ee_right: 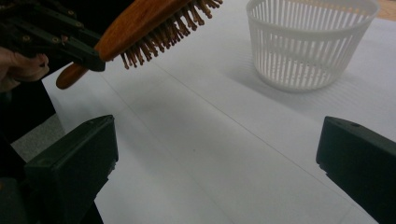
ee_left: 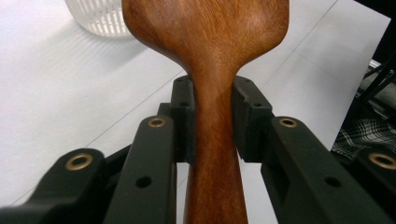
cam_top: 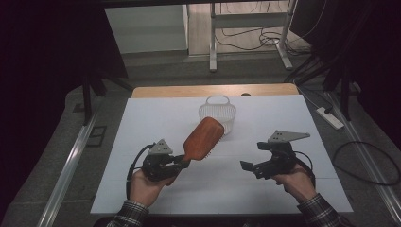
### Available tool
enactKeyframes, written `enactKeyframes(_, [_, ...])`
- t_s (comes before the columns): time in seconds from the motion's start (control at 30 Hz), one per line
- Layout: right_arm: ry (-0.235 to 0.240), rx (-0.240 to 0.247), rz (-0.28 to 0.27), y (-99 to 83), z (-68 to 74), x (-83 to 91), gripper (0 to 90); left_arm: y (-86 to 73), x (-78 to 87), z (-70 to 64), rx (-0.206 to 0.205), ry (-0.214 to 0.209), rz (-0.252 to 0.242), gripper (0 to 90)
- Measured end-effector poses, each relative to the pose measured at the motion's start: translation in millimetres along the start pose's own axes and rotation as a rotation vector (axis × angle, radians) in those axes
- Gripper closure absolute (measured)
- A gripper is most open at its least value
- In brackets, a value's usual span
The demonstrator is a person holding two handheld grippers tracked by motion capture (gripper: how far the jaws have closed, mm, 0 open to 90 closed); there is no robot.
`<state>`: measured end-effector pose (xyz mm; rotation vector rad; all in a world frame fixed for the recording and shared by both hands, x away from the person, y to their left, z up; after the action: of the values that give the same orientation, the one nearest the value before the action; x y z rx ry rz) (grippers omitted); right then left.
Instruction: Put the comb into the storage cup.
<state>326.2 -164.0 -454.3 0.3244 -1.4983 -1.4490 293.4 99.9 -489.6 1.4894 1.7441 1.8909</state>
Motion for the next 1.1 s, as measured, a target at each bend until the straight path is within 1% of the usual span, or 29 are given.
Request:
enactKeyframes(0.13, [0.005, -0.015, 0.001, 2.8, 1.1, -4.6, 0.0, 1.0, -1.9, -1.9, -0.003, -0.004, -0.001, 72.4])
enactKeyframes(0.17, [0.012, -0.018, 0.003, 4.1, 2.2, -7.8, 0.0, 1.3, -2.8, -2.9, -0.009, -0.003, -0.001, 72.4])
enactKeyframes(0.3, [0.016, -0.015, 0.007, 6.2, 3.3, -12.5, 0.0, 2.5, -4.5, -4.1, -0.008, -0.004, -0.007, 72.4])
enactKeyframes(0.4, [0.023, -0.023, -0.007, 10.4, 4.6, -18.0, 0.0, 4.2, -5.2, -5.2, -0.008, -0.005, -0.016, 72.4])
enactKeyframes(0.63, [0.044, -0.038, -0.012, 16.9, 7.7, -26.4, 0.0, 6.2, -7.1, -7.2, -0.013, -0.001, -0.024, 72.4])
enactKeyframes(0.93, [0.047, -0.048, -0.006, 25.1, 9.4, -37.4, 0.0, 8.8, -10.3, -10.5, -0.022, -0.007, -0.035, 72.4])
enactKeyframes(1.1, [0.046, -0.063, 0.001, 30.7, 11.2, -44.4, 0.0, 9.6, -11.9, -11.8, -0.025, -0.007, -0.040, 72.4])
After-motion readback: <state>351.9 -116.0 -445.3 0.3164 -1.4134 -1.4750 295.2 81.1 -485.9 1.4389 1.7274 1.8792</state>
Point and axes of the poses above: each handheld gripper's, and its own axes: x roughly backward along the jaws, y roughly out of its top, z roughly to its left, the point moved 7 cm from there along -x, roughly forward along the jaws, and after that the axes turned 7 degrees about -z, right-handed, at the moved point
